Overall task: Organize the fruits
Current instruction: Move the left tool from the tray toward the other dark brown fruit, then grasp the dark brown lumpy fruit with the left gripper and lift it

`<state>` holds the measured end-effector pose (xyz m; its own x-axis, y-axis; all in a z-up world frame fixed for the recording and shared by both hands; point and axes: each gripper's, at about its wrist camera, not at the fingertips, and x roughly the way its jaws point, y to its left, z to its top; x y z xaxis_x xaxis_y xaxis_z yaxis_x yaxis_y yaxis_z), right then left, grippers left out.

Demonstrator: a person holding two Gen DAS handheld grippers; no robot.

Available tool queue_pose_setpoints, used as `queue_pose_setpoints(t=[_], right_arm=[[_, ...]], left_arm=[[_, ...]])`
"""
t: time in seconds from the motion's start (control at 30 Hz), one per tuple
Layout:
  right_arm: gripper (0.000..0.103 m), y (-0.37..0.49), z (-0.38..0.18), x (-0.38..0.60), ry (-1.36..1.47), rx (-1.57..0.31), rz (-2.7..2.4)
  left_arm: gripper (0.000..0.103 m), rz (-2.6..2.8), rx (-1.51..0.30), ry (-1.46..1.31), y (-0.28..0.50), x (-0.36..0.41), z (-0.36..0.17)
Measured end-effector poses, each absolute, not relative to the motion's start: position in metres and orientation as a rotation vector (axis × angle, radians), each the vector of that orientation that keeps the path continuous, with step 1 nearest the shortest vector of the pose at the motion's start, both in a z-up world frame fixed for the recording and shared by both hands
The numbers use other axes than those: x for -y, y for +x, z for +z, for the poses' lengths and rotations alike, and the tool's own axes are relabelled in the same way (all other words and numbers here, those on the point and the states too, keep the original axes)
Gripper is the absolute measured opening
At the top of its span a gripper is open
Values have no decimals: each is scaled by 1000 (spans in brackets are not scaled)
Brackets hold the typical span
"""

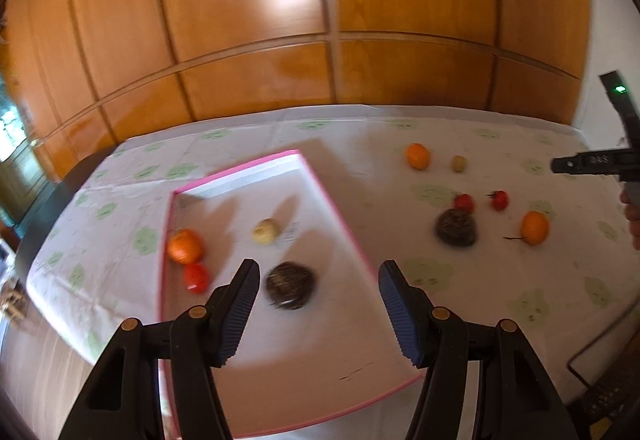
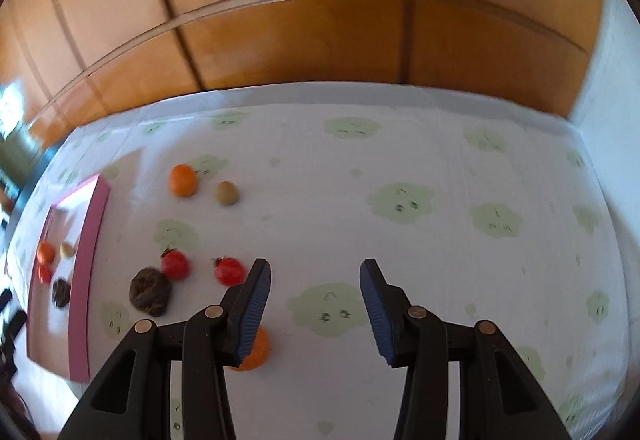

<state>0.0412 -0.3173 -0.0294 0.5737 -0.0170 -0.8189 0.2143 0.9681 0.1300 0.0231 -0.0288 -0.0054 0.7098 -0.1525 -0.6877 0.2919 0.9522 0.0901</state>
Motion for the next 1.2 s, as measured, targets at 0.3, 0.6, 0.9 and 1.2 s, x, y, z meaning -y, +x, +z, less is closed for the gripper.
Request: queue_pose_setpoints(t=[0.3, 0.6, 0.9, 1.2], right_arm=[[47, 37, -30, 335, 360, -956, -148], [47, 42, -29, 328, 332, -964, -114], [47, 43, -27, 325, 334, -953, -103], [47, 44, -28, 327, 327, -956, -114]], left_arm=[[63, -421, -836, 238, 49, 96, -17], [70, -507, -939, 266, 79, 151, -45], [69, -485, -1007, 279, 109, 175, -74], [52, -522, -1006, 239, 90, 165, -80]])
